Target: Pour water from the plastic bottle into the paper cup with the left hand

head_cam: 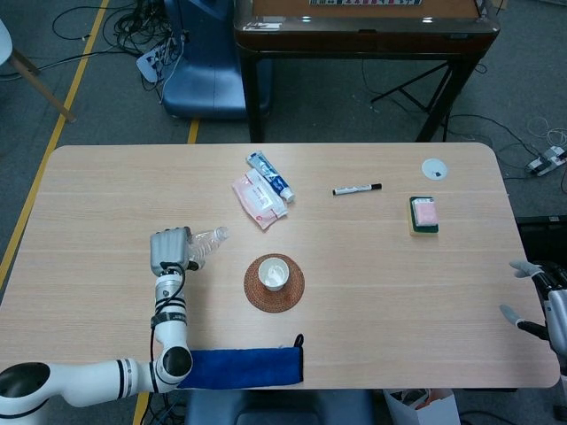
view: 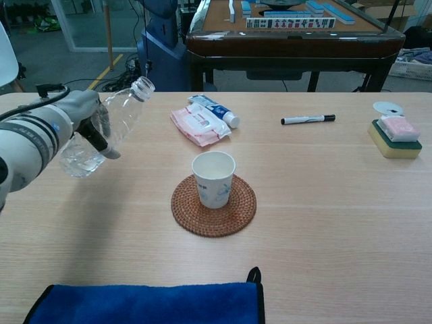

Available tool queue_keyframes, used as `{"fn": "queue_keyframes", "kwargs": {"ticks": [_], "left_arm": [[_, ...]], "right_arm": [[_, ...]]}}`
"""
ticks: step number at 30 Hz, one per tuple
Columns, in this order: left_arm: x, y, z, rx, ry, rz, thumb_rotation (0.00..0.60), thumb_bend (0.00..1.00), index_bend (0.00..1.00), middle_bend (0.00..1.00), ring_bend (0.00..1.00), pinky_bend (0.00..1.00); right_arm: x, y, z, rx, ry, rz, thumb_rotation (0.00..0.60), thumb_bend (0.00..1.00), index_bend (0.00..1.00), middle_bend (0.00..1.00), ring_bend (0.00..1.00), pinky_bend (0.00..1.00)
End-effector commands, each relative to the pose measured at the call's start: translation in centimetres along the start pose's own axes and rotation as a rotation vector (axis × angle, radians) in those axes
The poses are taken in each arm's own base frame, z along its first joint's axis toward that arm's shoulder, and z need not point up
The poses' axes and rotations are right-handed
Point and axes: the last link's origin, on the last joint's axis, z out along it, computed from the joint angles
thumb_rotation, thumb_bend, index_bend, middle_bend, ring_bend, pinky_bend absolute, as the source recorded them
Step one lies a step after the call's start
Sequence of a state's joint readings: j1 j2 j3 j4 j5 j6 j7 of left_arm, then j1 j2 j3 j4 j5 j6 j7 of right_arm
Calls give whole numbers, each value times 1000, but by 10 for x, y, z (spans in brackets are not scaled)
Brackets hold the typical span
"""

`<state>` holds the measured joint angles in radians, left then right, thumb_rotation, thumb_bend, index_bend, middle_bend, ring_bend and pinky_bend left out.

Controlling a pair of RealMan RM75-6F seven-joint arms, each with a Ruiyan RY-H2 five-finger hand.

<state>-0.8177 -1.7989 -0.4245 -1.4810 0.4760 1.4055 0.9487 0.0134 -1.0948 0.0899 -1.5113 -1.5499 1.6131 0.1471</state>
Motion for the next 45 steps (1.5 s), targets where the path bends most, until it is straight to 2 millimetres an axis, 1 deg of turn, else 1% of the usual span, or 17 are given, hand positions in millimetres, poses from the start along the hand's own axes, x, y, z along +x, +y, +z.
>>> {"fn": "queue_keyframes", "kwargs": {"ticks": [1, 9, 17, 25, 35, 42, 45], "left_arm": [[-2, -13, 5, 13, 14, -105, 600, 117, 723, 770, 395, 404], [-4, -30, 11, 36, 69, -317, 600, 117, 723, 769, 395, 404], [-13, -54, 18, 38, 91, -418, 600, 117, 716, 768, 395, 404], [-19, -69, 25, 87, 83, -575, 600, 118, 710, 769, 394, 391], [-26, -83, 28, 144, 62, -703, 600, 118, 710, 769, 395, 380], [-32, -89, 29, 147, 30, -817, 600, 118, 706, 768, 389, 319], [-33, -92, 29, 137, 24, -841, 600, 117, 700, 765, 384, 310]], "right_arm": [[0, 0, 0, -2, 0, -1, 600, 83, 314, 417, 258, 411], [0, 1, 1, -5, 0, -1, 600, 82, 315, 417, 258, 411], [-2, 0, 1, -5, -7, -8, 600, 83, 314, 417, 258, 411], [-4, -1, 2, -6, -12, -16, 600, 82, 314, 417, 258, 411], [-5, -1, 2, -6, -13, -18, 600, 82, 314, 417, 258, 411], [-6, -1, 2, -6, -16, -20, 600, 82, 314, 418, 258, 411], [-6, -1, 2, -7, -16, -21, 600, 83, 314, 417, 258, 411]]}}
